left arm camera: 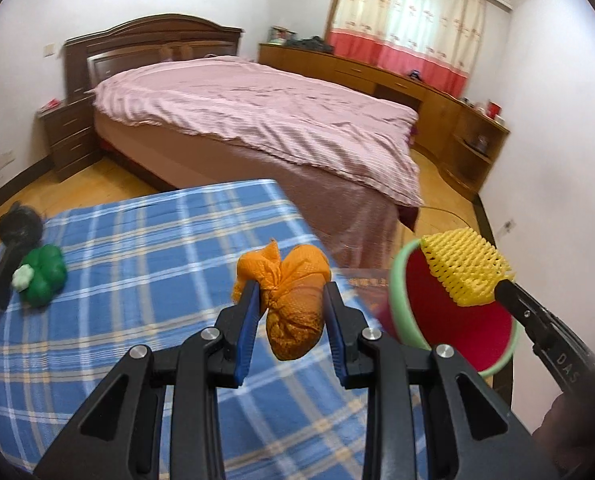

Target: Collect trash

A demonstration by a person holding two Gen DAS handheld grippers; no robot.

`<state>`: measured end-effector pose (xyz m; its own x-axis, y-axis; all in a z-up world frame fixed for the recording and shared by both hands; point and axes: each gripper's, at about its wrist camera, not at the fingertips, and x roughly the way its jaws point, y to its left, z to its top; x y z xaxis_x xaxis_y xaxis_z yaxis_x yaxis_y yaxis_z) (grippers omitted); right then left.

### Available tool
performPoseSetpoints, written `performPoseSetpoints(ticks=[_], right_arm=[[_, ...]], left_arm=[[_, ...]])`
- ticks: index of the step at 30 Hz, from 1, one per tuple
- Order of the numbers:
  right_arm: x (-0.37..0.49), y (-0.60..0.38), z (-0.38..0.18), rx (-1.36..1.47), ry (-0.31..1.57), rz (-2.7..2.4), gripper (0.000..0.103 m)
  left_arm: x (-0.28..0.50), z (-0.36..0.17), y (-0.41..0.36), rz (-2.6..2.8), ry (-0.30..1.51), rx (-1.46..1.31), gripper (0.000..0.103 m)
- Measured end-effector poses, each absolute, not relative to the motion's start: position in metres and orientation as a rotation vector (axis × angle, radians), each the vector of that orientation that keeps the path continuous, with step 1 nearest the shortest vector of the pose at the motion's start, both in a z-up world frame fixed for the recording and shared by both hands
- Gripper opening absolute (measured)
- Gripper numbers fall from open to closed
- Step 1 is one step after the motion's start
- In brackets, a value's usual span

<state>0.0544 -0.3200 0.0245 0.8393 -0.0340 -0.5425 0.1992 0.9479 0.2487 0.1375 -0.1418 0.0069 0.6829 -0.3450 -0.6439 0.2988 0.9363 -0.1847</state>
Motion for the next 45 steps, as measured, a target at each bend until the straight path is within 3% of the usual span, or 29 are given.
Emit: performPoseSetpoints(ticks=[23, 32, 35, 45], right_arm=[[0.027, -0.429, -0.042, 0.475, 0.663, -0.284, 0.010], [0.024, -0.448, -0.056, 0.532, 0.682, -0.304, 0.015], [0.024, -0.449, -0.057, 0.542, 0.696, -0.304, 0.018], [0.019, -0.443, -0.043, 0.524, 0.683, -0.297, 0.047]], left_arm=[[0.143, -0.036, -0.281, -0.616, 0.845, 0.065, 0.032], [0.148, -0.056, -0.320, -0.710, 0.896, 0.107, 0.038], [0.152, -0.060, -0.326, -0.721, 0.926, 0.130, 0.041], [0.160, -0.055, -0.311, -0.685, 0.948, 0.110, 0.045]])
